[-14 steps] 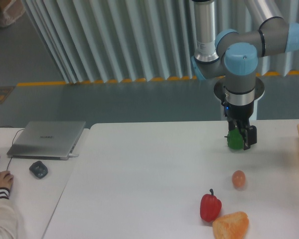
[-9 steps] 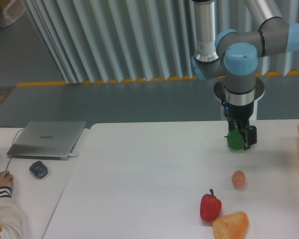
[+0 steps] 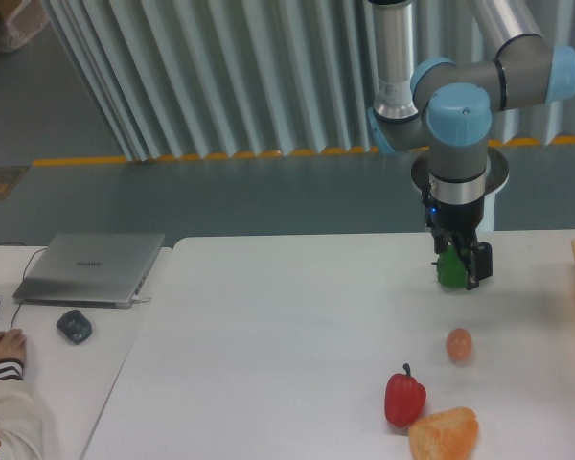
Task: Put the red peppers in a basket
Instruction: 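Open the gripper to release the green pepper onto the table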
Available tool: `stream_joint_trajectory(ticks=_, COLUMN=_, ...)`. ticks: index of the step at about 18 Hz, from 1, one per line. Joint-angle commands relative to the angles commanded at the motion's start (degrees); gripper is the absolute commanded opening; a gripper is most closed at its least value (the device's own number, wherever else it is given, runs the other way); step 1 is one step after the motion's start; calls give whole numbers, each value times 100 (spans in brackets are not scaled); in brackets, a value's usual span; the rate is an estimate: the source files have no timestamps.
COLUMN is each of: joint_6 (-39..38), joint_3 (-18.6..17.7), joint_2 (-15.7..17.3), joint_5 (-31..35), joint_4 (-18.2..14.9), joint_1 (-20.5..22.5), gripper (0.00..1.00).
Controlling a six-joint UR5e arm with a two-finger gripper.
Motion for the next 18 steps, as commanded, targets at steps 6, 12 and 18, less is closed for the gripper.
stream_joint_trajectory(ticks=6, joint_6=0, joint_3=-105, joint_2=18, joint_5=-53, joint_4=228, joint_1=53, gripper=100)
stream_joint_trajectory(ticks=12, joint_6=-211, joint_3=-211, joint_2=35, joint_5=-79, joint_4=457, joint_1=62, gripper=100)
stream_joint_trajectory(ticks=18, joint_6=-378, joint_3=-149, joint_2=35, joint_5=70, joint_4=448, joint_1=53, gripper=100)
